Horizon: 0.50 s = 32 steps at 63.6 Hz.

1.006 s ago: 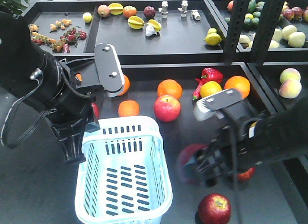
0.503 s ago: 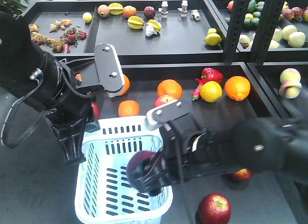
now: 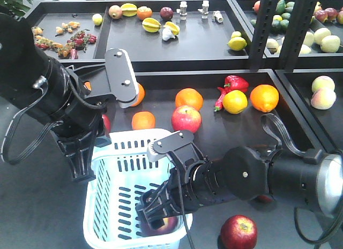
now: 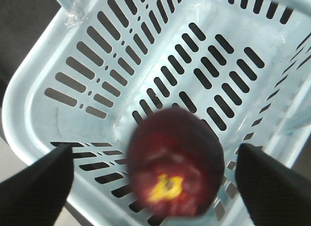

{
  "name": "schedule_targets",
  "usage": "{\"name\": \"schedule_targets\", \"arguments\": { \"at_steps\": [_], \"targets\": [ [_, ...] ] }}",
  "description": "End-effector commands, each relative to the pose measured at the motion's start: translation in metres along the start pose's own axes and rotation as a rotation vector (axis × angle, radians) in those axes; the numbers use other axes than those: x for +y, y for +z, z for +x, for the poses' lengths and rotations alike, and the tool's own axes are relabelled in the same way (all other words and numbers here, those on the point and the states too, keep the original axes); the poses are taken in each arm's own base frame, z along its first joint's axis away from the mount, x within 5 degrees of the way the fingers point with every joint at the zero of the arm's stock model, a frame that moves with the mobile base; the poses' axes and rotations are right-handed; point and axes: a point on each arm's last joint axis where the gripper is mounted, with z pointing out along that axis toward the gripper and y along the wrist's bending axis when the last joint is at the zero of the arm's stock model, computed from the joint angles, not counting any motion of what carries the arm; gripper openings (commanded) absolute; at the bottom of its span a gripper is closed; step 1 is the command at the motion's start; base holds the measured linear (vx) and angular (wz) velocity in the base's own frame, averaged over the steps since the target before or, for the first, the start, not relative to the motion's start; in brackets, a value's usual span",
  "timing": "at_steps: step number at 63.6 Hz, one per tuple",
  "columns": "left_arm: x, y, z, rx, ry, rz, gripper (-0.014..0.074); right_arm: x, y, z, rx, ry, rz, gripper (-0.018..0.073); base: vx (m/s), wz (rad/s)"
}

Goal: Pick three apples into basket with both arms
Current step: 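Carry the dark red apple over the basket and release it inside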

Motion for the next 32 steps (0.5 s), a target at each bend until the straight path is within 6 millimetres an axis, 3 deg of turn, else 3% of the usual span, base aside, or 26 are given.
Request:
{"name": "schedule_targets", "arguments": {
  "at_steps": [1, 17, 32],
  "targets": [
    [0.000, -0.019, 0.000, -0.052, -0.010, -0.038, -0.0006, 0.004, -0.015, -0.016, -0.100, 0.007, -0.006, 0.0698, 0.00, 0.00],
    [0.000, -0.019, 0.000, -0.053, -0.010, -0.039, -0.0006, 0.012, -0.036, -0.013, -0.072, 0.006, -0.045, 0.0649, 0.00, 0.00],
    [0.000, -0.019, 0.000, -0.053, -0.010, -0.039, -0.0006, 0.026, -0.090, -0.004, -0.048, -0.052, -0.112, 0.0527, 0.00, 0.00]
  ]
}}
